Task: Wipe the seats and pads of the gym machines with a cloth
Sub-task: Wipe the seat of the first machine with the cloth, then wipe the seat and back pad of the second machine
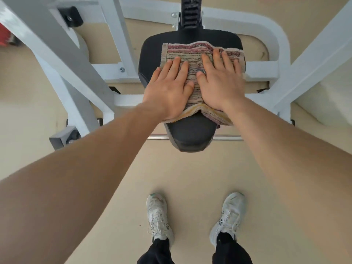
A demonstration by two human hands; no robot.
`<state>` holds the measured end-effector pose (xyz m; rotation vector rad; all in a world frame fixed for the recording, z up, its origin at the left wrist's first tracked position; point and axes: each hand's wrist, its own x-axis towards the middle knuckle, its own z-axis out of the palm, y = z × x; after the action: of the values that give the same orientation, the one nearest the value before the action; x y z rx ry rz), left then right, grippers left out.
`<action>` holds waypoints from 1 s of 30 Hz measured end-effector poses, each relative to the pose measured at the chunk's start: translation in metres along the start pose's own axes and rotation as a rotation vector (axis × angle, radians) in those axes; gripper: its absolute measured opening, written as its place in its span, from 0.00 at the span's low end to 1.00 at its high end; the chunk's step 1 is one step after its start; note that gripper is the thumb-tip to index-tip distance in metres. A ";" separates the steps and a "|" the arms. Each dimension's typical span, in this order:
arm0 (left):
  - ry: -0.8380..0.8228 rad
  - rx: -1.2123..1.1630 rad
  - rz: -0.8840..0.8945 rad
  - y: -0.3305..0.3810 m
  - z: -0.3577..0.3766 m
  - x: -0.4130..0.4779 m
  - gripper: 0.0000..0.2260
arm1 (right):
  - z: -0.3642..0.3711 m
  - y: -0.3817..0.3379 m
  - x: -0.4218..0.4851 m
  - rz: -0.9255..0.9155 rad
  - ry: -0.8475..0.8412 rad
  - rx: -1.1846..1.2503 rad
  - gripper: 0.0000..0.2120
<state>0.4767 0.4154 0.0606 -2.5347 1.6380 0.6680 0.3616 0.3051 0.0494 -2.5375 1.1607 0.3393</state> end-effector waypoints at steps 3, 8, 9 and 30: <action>-0.033 0.016 -0.051 -0.005 -0.008 0.045 0.28 | -0.006 0.001 0.039 0.022 -0.046 -0.042 0.30; -0.030 0.028 -0.066 -0.001 -0.009 0.042 0.28 | -0.004 -0.005 0.034 -0.007 -0.035 -0.043 0.30; -0.021 0.022 -0.046 0.000 -0.007 0.027 0.27 | -0.003 -0.006 0.019 -0.024 -0.011 -0.034 0.30; -0.212 -0.239 -0.139 0.122 -0.171 -0.203 0.09 | -0.169 0.007 -0.259 0.230 -0.308 0.848 0.07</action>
<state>0.3552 0.4904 0.3153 -2.5918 1.3731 1.1335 0.2033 0.4125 0.2929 -1.5695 1.1482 0.2126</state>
